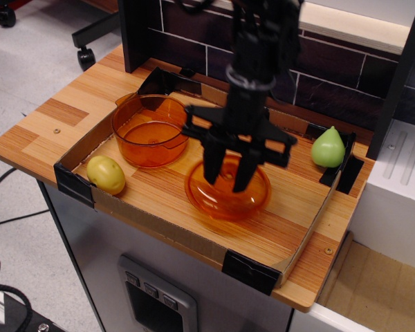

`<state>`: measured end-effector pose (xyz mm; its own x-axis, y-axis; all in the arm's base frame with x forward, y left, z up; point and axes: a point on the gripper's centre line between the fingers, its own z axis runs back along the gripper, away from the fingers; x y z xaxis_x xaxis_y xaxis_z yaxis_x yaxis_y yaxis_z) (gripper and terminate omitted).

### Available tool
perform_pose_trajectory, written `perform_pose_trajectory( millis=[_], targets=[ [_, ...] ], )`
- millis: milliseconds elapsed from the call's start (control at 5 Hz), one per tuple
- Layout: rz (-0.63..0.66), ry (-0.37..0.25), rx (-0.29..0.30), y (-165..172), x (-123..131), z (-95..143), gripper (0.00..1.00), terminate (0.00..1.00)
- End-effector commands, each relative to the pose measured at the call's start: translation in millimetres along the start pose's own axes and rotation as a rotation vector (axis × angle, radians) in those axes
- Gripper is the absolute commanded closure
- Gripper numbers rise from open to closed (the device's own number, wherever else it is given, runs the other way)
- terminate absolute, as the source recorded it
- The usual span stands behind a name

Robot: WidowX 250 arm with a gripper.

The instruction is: Take lid off pot

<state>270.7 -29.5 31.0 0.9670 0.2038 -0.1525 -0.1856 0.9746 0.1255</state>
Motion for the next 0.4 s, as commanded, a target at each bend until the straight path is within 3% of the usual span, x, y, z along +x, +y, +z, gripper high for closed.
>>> perform_pose_trajectory(
  millis=[0, 200],
  targets=[
    [-0.058, -0.025, -0.01, -13.3, -0.6, -3.6, 0.0, 0.0],
    [-0.068, 0.011, -0.005, -9.6, -1.4, 2.6, 0.0, 0.0]
  ],
)
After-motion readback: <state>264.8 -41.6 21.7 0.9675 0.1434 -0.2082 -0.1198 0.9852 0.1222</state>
